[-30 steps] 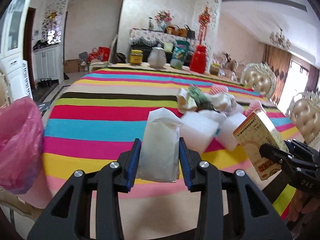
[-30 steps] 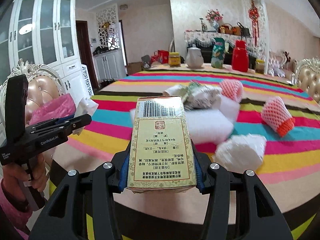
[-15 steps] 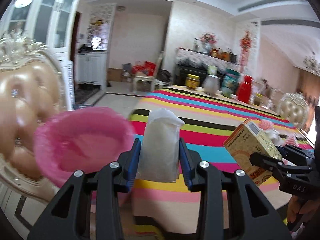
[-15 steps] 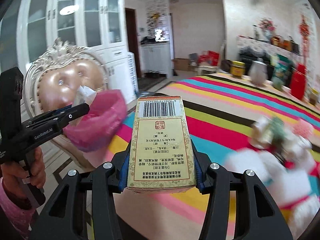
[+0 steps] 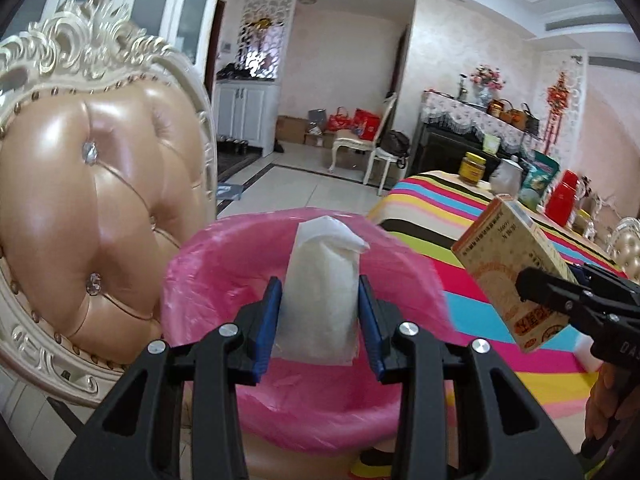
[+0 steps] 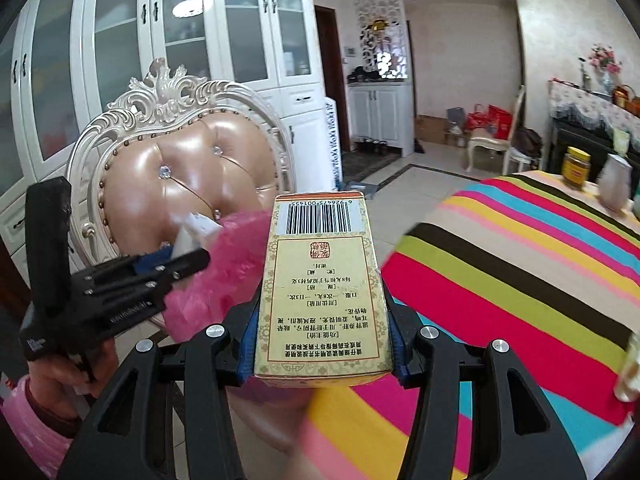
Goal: Collect trash
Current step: 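Carry box and tissue to the pink wastebasket and open both grippers, then swing both tools back over the table toward the remaining trash, then grasp the white foam block with the left gripper while the right grasps a plastic bag, then carry foam block and plastic bag to the wastebasket and release them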
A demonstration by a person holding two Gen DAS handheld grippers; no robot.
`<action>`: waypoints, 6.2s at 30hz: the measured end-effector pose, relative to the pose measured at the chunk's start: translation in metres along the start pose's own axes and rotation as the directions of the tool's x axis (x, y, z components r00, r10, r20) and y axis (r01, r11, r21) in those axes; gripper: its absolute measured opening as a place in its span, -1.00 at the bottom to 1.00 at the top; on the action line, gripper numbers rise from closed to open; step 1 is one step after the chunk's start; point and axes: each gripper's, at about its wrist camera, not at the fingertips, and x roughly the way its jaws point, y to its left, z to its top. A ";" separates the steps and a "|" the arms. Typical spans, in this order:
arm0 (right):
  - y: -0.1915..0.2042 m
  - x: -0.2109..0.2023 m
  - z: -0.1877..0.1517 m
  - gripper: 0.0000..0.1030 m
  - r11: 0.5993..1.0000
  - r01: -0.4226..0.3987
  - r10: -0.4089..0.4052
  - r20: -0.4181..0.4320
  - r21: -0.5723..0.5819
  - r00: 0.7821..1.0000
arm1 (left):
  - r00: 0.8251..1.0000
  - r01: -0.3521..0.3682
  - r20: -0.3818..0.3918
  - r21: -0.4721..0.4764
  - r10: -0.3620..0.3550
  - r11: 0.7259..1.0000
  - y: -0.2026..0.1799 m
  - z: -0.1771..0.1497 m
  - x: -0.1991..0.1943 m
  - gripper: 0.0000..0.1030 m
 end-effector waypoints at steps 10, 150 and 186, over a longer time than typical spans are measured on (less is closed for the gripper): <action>0.013 0.050 0.018 0.60 0.999 -0.039 0.039 0.007 0.009 0.999 | 0.996 -0.085 0.019 -0.058 0.086 0.995 0.034 0.009 0.023 0.39; -0.171 -0.286 -0.175 -0.37 0.703 0.629 -0.660 -0.025 0.332 0.751 | 0.925 0.380 -0.075 0.209 -0.373 0.901 -0.316 -0.084 -0.021 0.37; -0.035 -0.071 -0.033 -0.36 0.991 0.127 -0.122 0.093 -0.049 0.988 | 0.997 -0.052 0.060 0.007 0.051 0.999 -0.057 -0.013 -0.026 0.38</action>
